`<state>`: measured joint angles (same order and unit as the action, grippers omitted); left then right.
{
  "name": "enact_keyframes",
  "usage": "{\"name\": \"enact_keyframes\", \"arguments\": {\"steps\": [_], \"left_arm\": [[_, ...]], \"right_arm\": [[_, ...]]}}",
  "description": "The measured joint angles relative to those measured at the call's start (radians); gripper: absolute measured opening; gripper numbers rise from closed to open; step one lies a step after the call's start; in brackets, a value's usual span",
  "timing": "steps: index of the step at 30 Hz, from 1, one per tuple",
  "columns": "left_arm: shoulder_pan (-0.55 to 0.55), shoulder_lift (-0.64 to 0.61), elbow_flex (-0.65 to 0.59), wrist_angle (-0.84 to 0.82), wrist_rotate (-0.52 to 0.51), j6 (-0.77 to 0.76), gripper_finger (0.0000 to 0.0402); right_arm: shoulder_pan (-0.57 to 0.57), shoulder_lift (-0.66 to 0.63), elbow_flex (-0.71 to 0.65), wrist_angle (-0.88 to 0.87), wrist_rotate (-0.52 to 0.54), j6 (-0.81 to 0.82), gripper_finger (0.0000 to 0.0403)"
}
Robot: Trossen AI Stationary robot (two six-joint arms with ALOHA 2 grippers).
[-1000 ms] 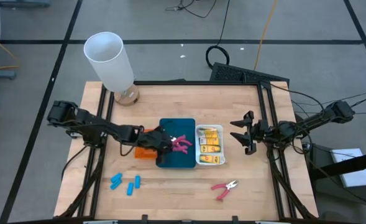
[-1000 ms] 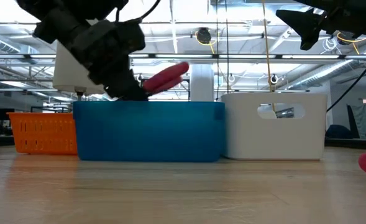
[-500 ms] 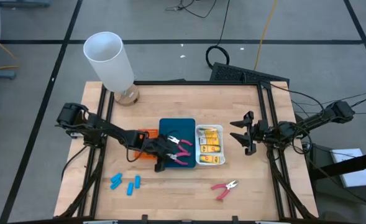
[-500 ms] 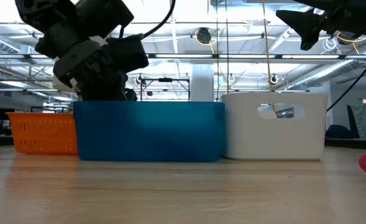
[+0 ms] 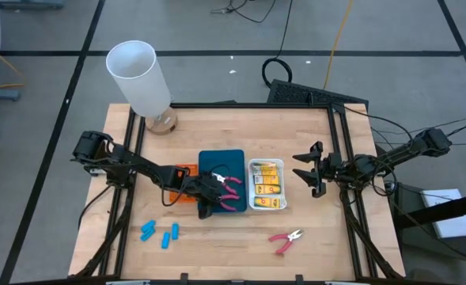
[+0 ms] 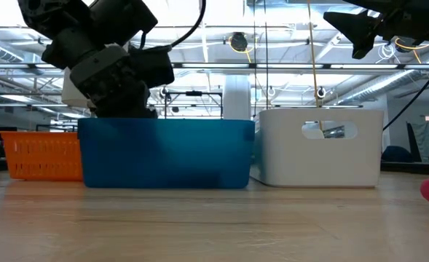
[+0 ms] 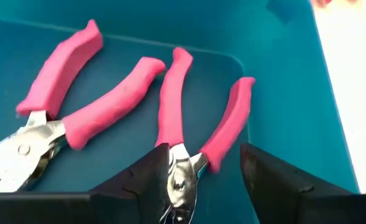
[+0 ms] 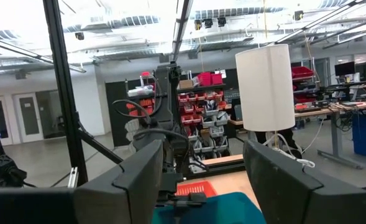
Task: Pick & Place School Supplies
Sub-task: Put the pink hole puncher into the blue bin
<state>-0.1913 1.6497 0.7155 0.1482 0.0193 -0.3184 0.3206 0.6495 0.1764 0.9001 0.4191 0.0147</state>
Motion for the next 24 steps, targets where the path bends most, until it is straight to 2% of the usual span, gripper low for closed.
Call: {"name": "enact_keyframes", "arguments": {"steps": [6, 12, 15, 18, 21, 24], "left_arm": [[0.001, -0.001, 0.007, 0.04, 0.003, 0.065, 0.0224], [0.001, -0.037, 0.059, 0.035, 0.006, 0.086, 0.0225], [0.001, -0.069, 0.085, 0.046, 0.014, 0.133, 0.0225], [0.007, -0.133, 0.097, 0.049, 0.003, 0.153, 0.0225], [0.014, -0.222, 0.095, 0.067, -0.03, 0.152, 0.0225], [0.012, -0.309, 0.046, 0.149, -0.084, 0.189, 0.0225]], "right_arm": [[0.0, 0.0, 0.0, -0.001, -0.001, 0.0, 0.0215], [0.002, 0.0, 0.0, -0.002, -0.017, 0.023, 0.0215], [0.001, 0.001, 0.0, 0.0, -0.093, 0.04, 0.0215], [0.007, 0.003, 0.0, -0.012, -0.238, -0.032, 0.0215], [0.05, 0.027, 0.011, -0.082, -0.281, -0.038, 0.0215], [0.116, 0.07, 0.077, -0.269, -0.209, 0.004, 0.0215]]}}
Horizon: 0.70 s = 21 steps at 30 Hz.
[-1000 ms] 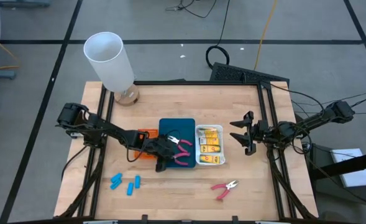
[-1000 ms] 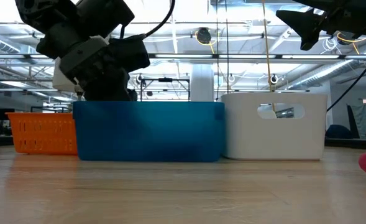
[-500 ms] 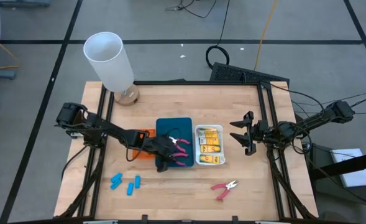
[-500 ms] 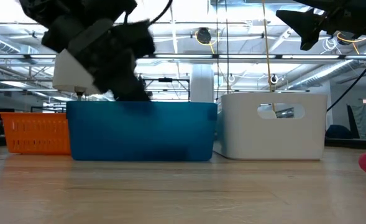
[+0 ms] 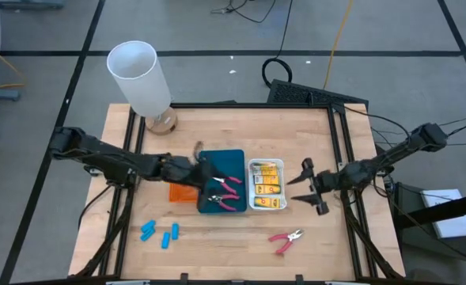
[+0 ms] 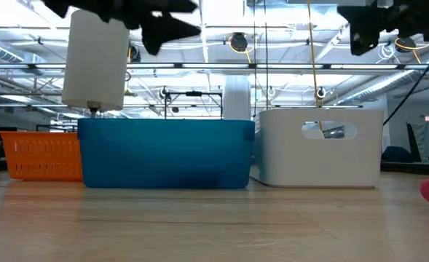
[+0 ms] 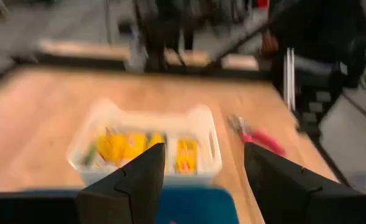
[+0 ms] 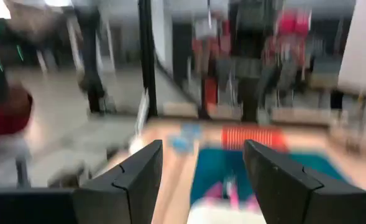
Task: Pick & Place School Supplies
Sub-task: Put the pink hole puncher into the blue bin
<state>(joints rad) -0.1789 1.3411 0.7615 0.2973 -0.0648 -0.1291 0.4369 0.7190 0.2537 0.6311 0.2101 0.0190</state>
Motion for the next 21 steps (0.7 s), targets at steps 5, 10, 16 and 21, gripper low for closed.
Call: {"name": "enact_keyframes", "arguments": {"steps": [5, 10, 16, 21], "left_arm": [[0.005, -0.105, -0.158, 0.232, -0.117, 0.014, 0.0225], [0.012, -0.147, -0.284, 0.392, -0.273, -0.053, 0.0225], [0.016, -0.146, -0.316, 0.421, -0.361, -0.083, 0.0225], [0.024, -0.143, -0.313, 0.426, -0.363, -0.122, 0.0225]], "right_arm": [[0.145, 0.128, 0.181, -0.446, 0.143, 0.148, 0.0215], [0.29, 0.31, 0.32, -0.705, 0.17, 0.346, 0.0215], [0.391, 0.501, 0.387, -0.754, 0.182, 0.486, 0.0215], [0.426, 0.608, 0.388, -0.823, 0.182, 0.604, 0.0215]]}}
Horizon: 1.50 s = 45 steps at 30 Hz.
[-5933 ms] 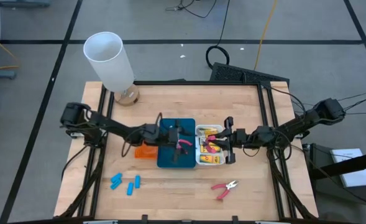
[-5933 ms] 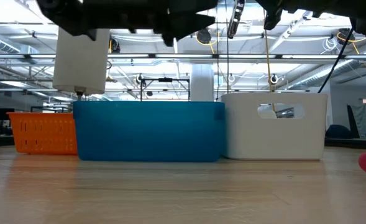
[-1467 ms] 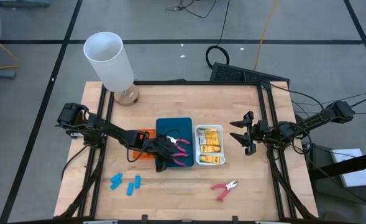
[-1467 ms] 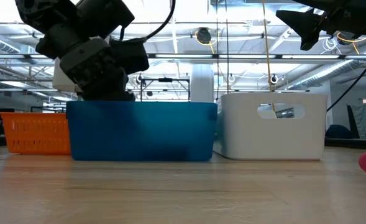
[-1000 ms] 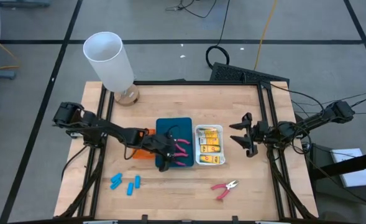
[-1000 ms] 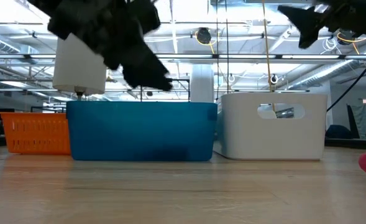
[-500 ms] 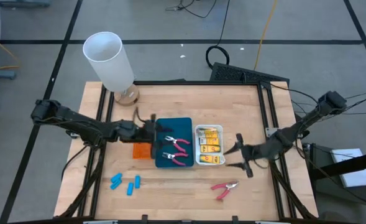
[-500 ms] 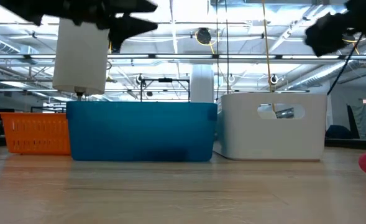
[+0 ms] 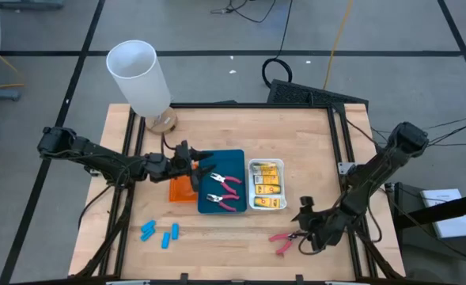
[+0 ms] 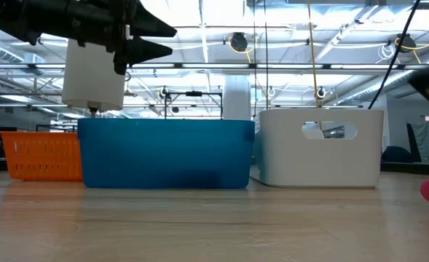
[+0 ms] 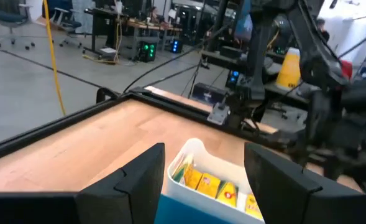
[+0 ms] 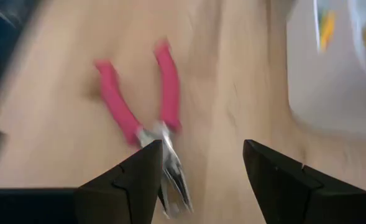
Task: Pick & Place School Supplies
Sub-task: Put the pink hole puncher into the blue bin
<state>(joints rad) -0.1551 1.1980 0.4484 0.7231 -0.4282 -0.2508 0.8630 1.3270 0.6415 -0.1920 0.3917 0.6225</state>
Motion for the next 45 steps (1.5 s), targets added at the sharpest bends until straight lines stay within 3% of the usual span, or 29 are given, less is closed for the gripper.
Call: {"name": "enact_keyframes", "arguments": {"steps": [12, 20, 34, 45], "left_arm": [[0.0, 0.0, 0.0, 0.017, 0.0, -0.021, 0.0225], [0.0, 0.0, 0.0, 0.022, 0.0, -0.014, 0.0225], [0.0, 0.0, 0.0, 0.005, 0.0, -0.014, 0.0225], [0.0, 0.0, 0.0, 0.006, 0.0, -0.015, 0.0225]], "right_arm": [[0.049, 0.208, 0.001, 0.115, -0.047, 0.054, 0.0215], [0.041, 0.226, 0.004, 0.11, -0.048, 0.059, 0.0211], [0.021, 0.228, 0.001, 0.114, -0.052, -0.019, 0.0099], [0.016, 0.209, -0.002, 0.108, -0.027, -0.01, 0.0097]]}}
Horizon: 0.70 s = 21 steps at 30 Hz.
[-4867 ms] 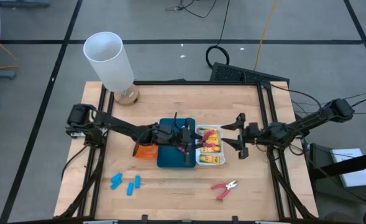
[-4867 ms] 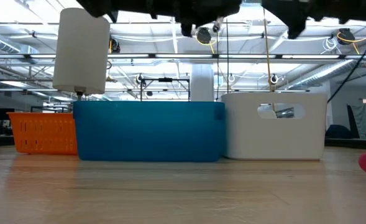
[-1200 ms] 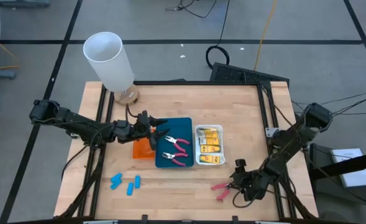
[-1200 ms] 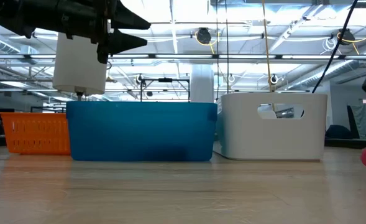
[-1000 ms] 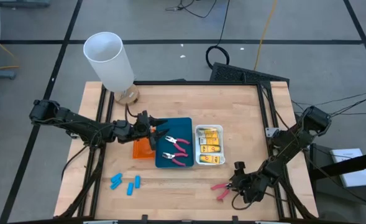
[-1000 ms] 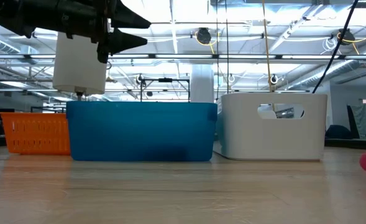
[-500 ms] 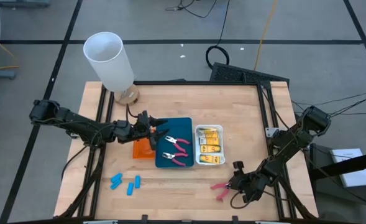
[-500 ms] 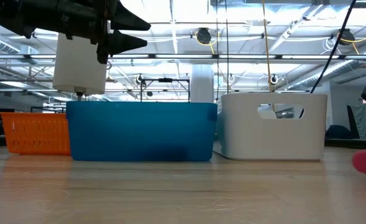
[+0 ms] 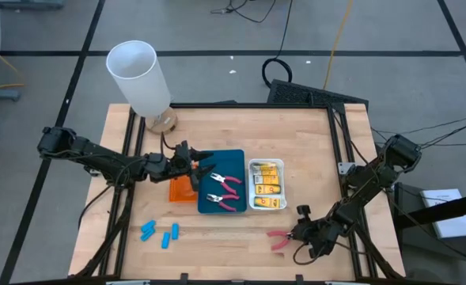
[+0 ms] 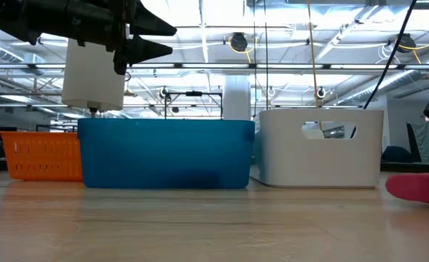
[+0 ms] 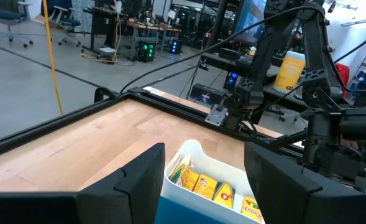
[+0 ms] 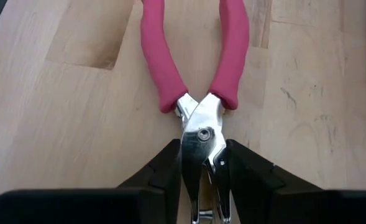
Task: Pick & Place School Supplies
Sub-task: Put the pink hole puncher into the blue bin
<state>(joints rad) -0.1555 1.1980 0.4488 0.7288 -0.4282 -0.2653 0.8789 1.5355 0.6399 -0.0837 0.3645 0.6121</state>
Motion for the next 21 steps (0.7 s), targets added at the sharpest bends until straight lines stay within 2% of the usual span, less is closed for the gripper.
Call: {"name": "enact_keyframes", "arguments": {"steps": [10, 16, 21], "left_arm": [[0.0, 0.0, 0.0, -0.019, 0.009, 0.0, 0.0225], [0.0, 0.0, 0.0, -0.024, 0.009, 0.0, 0.0225], [0.0, 0.0, 0.0, -0.023, 0.009, 0.038, 0.0225]], "right_arm": [[-0.005, -0.17, -0.002, 0.033, 0.025, -0.012, 0.0097], [-0.001, -0.246, 0.0, 0.201, 0.031, -0.148, 0.0097], [-0.01, -0.269, 0.001, 0.294, 0.177, -0.336, 0.0097]]}}
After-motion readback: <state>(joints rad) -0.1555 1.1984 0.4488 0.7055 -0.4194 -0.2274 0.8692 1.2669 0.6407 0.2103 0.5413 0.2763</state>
